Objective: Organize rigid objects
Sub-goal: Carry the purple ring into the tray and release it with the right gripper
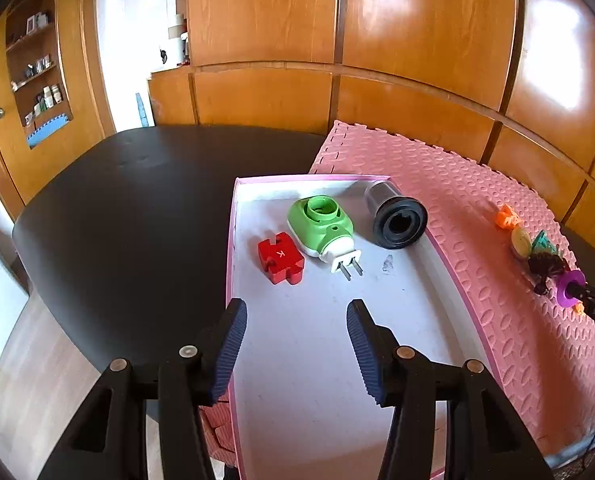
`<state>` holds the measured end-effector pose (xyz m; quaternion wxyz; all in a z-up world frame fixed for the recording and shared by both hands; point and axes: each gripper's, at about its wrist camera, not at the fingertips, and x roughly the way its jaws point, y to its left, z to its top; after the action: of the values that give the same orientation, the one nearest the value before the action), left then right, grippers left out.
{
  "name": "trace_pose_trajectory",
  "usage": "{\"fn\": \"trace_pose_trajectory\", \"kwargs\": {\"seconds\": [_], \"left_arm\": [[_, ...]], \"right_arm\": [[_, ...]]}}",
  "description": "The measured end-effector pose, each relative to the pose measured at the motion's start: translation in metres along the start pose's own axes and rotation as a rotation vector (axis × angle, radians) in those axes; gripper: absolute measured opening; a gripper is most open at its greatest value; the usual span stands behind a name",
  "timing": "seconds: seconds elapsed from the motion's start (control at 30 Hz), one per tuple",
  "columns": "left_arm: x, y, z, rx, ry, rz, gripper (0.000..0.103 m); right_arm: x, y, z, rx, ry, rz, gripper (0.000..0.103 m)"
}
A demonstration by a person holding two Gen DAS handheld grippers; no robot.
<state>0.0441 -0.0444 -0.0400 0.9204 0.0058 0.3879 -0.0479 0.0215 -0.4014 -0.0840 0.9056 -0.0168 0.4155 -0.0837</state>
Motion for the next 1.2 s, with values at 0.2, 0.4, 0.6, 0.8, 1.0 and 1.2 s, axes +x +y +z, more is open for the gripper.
{"fn": "trace_pose_trajectory", "kwargs": {"seconds": [0.2,0.4,0.6,0.8,1.0,1.2], "left_arm": [[-0.003,0.005,0.0,-0.008,-0.004,-0.003,0.057],[-0.003,0.009,-0.002,-0.012,-0.001,-0.005,0.057],[-0.003,0.011,-0.004,-0.018,0.003,-0.011,0.057],[-0.001,0.016,-0.006,-0.025,0.012,-0.013,0.057],[0.0,0.028,-0.008,-0.058,0.016,-0.012,0.057],[0.002,0.038,-0.007,-0.083,0.018,-0.008,0.057]], "right_arm": [[-0.017,0.003,-0.002,0.025,-0.022,0.024,0.013],[-0.042,0.018,-0.003,0.024,-0.068,0.076,0.013],[-0.062,0.049,0.008,-0.003,-0.105,0.179,0.013],[-0.065,0.094,0.024,-0.066,-0.118,0.283,0.013],[-0.058,0.145,0.039,-0.127,-0.115,0.37,0.013],[-0.043,0.197,0.057,-0.194,-0.096,0.43,0.013]]}}
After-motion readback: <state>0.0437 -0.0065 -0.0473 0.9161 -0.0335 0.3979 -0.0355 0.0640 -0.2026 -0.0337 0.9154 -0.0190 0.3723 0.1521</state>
